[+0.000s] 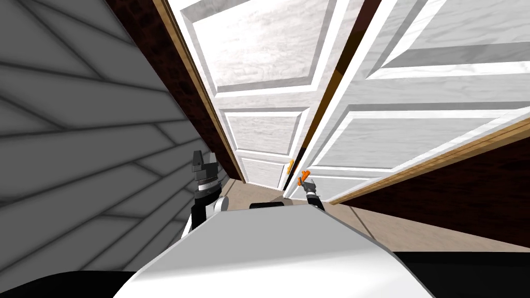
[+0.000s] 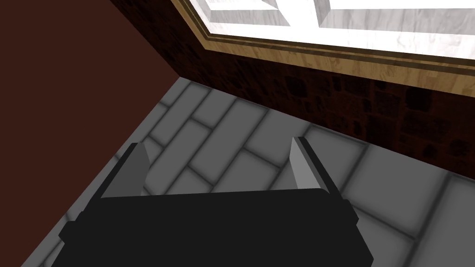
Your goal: Pull the door open
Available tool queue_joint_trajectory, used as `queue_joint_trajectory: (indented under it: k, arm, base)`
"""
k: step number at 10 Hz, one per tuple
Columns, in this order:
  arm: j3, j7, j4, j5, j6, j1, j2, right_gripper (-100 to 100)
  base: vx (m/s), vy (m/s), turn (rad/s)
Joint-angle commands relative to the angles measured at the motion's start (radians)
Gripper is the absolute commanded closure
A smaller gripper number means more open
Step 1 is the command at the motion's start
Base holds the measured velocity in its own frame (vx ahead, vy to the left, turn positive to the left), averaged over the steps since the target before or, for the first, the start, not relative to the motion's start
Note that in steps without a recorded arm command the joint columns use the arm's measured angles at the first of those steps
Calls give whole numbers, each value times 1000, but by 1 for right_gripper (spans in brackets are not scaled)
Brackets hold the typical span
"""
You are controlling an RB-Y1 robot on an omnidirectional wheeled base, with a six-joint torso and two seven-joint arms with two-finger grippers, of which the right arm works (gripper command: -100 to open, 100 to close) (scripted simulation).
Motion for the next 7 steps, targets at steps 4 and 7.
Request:
queue_joint_trajectory:
  k: [4,7]
  arm:
    - [-25,15,-15,-15,22,43,-18,100]
    - [-35,17,-6,-24,20,69,-28,100]
  base:
    - [-66,12,-27]
    - [-60,-6,7]
